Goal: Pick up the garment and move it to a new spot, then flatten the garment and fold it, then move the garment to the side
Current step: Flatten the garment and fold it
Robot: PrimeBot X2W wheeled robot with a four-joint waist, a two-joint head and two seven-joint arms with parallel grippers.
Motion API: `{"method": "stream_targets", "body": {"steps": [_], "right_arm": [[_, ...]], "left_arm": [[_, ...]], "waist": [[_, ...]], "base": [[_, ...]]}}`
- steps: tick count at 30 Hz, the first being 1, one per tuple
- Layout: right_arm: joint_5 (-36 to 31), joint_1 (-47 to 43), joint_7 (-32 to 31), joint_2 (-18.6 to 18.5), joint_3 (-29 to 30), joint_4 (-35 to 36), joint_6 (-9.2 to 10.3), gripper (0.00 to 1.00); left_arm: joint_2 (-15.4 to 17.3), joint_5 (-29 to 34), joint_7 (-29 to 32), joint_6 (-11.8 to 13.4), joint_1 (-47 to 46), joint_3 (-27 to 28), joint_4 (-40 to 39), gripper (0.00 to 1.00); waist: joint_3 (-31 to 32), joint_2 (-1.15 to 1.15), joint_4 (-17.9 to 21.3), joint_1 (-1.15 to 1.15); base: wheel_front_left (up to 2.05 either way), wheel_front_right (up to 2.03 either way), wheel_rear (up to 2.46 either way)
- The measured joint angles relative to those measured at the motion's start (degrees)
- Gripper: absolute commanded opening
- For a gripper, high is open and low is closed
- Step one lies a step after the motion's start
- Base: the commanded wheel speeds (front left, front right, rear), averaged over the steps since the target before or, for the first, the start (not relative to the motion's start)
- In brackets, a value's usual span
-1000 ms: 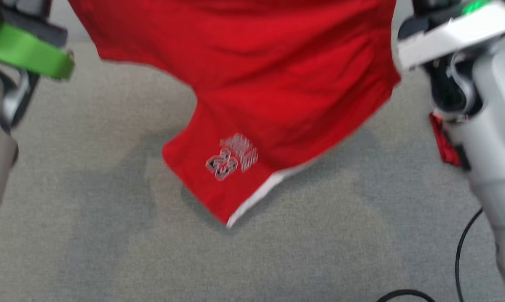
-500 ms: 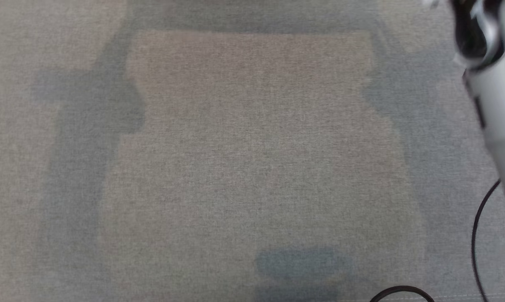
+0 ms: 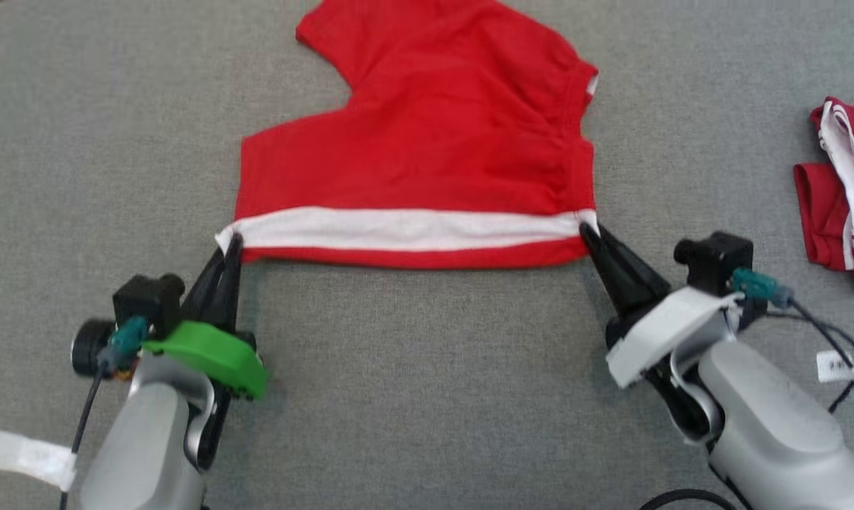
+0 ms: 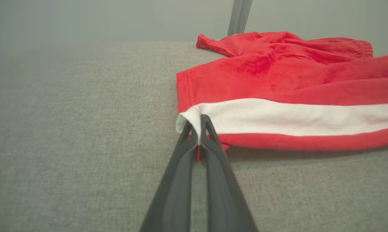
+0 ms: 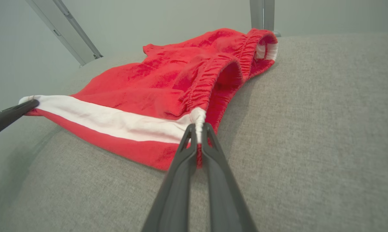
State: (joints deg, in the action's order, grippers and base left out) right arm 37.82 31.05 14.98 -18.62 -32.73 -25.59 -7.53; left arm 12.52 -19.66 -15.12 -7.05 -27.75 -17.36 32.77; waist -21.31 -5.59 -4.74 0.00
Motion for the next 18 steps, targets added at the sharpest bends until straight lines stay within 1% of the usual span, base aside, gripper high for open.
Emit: {"method": "stream_targets", "body": {"steps": [2, 4, 8, 13, 18], "right_arm": [[1.2, -4.3, 0.0, -0.3, -0.4, -0.4, 0.00, 0.00], [2.4, -8.3, 0.0, -0.2, -0.3, -0.7, 0.00, 0.00], [3.2, -15.6, 0.0, -0.3, -2.6, -0.3, -0.01, 0.00], [5.0, -23.1, 0.0, -0.8, -6.1, 0.5, -0.01, 0.00], [6.7, -27.0, 0.0, -2.2, -9.0, 2.3, -0.02, 0.00]], "left_arm": [[-1.7, -1.5, 0.0, -0.1, 4.5, 2.9, 0.0, 0.00], [-2.5, -1.4, 0.0, -0.2, 8.8, 4.5, 0.0, 0.00], [-4.0, -1.3, 0.0, -0.4, 17.3, 8.0, -0.2, 0.00], [-4.4, -1.3, 0.0, -0.5, 25.3, 10.2, -1.4, 0.00], [-4.3, -1.5, 0.0, -0.5, 29.9, 11.9, -3.4, 0.00]], "waist": [[1.5, 0.00, 0.0, 0.00], [3.2, 0.00, 0.0, 0.00], [6.8, 0.00, 0.1, 0.00], [11.7, -0.01, 0.5, 0.00], [15.6, -0.01, 1.0, 0.00]], "base": [[0.00, 0.00, 0.00], [0.00, 0.00, 0.00], [0.00, 0.00, 0.00], [0.00, 0.00, 0.00], [0.00, 0.00, 0.00]]}}
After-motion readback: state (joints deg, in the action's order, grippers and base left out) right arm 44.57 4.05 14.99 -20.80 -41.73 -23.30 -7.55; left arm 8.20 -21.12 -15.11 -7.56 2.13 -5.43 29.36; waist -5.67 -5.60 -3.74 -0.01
